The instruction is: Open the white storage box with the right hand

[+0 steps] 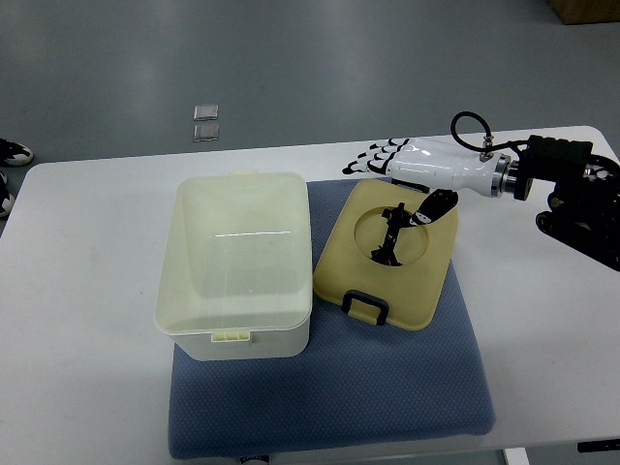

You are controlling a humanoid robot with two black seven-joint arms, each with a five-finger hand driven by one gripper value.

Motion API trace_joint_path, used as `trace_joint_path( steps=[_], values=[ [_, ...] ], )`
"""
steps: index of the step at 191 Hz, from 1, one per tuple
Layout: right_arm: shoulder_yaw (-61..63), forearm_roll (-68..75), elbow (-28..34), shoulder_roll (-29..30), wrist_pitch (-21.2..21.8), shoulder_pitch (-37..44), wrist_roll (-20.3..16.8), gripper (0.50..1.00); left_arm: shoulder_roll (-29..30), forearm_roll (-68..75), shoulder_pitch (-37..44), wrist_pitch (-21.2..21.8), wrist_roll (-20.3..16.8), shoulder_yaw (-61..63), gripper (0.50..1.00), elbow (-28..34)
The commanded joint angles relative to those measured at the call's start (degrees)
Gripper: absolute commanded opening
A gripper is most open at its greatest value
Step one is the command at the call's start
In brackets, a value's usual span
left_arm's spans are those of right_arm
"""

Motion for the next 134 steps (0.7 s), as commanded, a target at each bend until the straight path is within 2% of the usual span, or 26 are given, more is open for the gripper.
trace_joint_path(
  steps=[1,19,56,99,134],
  values=[
    [0.08,0.00,-0.01,-2.17,9.96,2.90,0.00,0.926,0.00,0.00,-0.02,0.00,0.00,-0.04,1.000,0.00],
    [3.33,1.40,-0.01,-2.87,16.81,3.78,0.00,0.924,0.00,0.00,-0.02,0.00,0.00,-0.04,1.000,0.00],
    [6.50,14.67,-1.59,-2.96,25.95,4.13,0.00,0.924,0.00,0.00,-0.02,0.00,0.00,-0.04,1.000,0.00],
    [6.41,30.93,-8.62,-1.91,30.79,3.78,0.00,0.926,0.00,0.00,-0.02,0.00,0.00,-0.04,1.000,0.00],
    [6.15,49.13,-13.63,0.82,32.90,2.73,-3.89,0.928,0.00,0.00,-0.02,0.00,0.00,-0.04,1.000,0.00]
  ],
)
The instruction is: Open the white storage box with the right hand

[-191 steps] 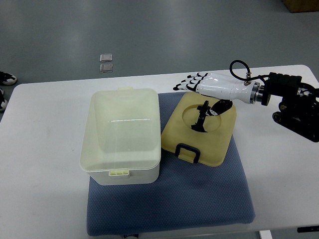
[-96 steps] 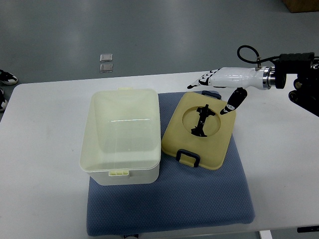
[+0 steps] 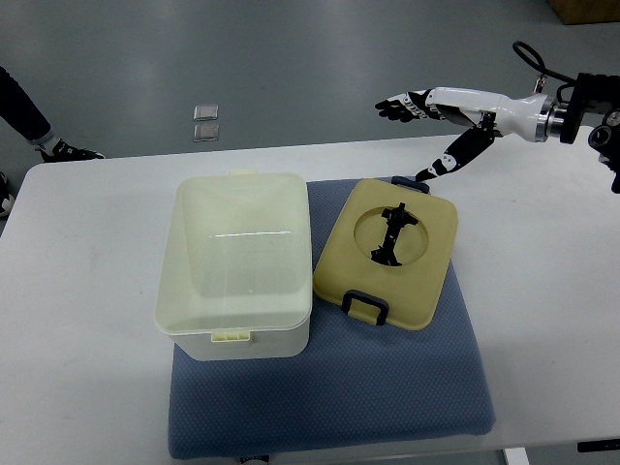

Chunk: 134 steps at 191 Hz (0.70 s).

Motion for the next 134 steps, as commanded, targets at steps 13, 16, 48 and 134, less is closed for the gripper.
trace_joint_path(
  steps=[13,16,48,134],
  values=[
    [-0.10,16.62,-4.30,2.45,1.90,-2.25,-4.95,0.928,0.00,0.00,-0.02,0.00,0.00,-0.06,1.000,0.00],
    [-0.10,18.89,-4.65,3.06,2.07,-2.51,-6.27,0.928,0.00,0.00,-0.02,0.00,0.00,0.02,1.000,0.00],
    [0.07,35.25,-9.05,8.25,1.46,-4.54,-17.70,0.928,0.00,0.00,0.06,0.00,0.00,-0.06,1.000,0.00],
    [4.99,61.26,-13.09,14.93,-2.50,-6.03,-32.99,0.930,0.00,0.00,0.06,0.00,0.00,-0.06,1.000,0.00]
  ],
)
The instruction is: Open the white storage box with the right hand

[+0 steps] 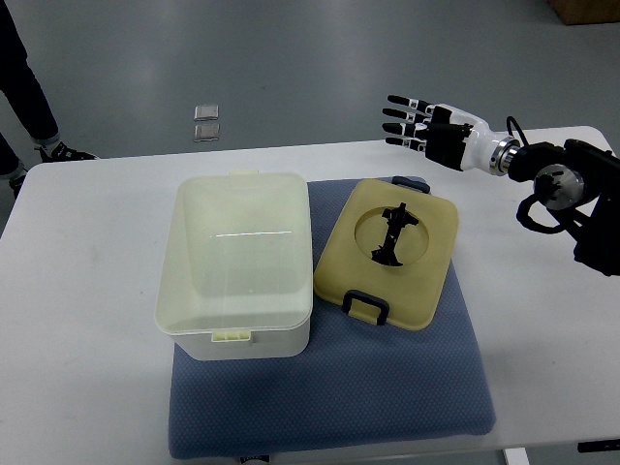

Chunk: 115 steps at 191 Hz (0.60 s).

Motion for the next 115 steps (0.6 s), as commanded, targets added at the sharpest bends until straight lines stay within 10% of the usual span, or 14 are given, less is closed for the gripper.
trace_joint_path(
  steps=[1,115],
  values=[
    [0.46,1.72,-0.06,0.57,-1.15,-0.35,-0.69,0.930,0.00,0.00,0.07,0.00,0.00,-0.05,1.000,0.00],
    [2.48,5.77,0.21,1.98,-1.15,-2.99,-0.17,0.932,0.00,0.00,-0.02,0.00,0.08,-0.05,1.000,0.00]
  ],
)
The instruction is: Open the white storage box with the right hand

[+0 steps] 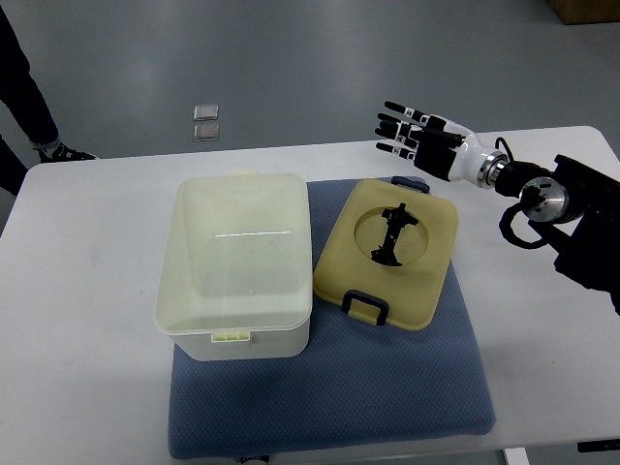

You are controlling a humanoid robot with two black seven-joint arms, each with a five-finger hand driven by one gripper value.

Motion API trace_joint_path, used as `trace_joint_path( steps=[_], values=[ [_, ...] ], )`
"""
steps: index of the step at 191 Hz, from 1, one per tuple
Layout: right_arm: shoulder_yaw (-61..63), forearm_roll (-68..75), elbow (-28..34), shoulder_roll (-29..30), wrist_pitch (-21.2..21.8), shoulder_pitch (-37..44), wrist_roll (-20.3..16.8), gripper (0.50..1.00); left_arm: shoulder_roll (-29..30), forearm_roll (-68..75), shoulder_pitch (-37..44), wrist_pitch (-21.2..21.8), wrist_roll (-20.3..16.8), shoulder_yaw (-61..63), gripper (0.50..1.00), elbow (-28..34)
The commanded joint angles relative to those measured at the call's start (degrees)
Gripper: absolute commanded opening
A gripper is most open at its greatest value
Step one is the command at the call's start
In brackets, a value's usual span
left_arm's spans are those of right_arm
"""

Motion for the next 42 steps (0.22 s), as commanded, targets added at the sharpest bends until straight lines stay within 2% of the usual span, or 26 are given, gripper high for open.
trace_joint_path(
  steps=[1,42],
  values=[
    [-0.06,-0.23,0.03,-0.03,-0.07,-0.19,0.01,0.932,0.00,0.00,-0.03,0.00,0.09,-0.05,1.000,0.00],
    [0.02,0.12,0.12,0.06,0.28,-0.28,0.18,0.930,0.00,0.00,-0.03,0.00,0.00,-0.05,1.000,0.00]
  ],
)
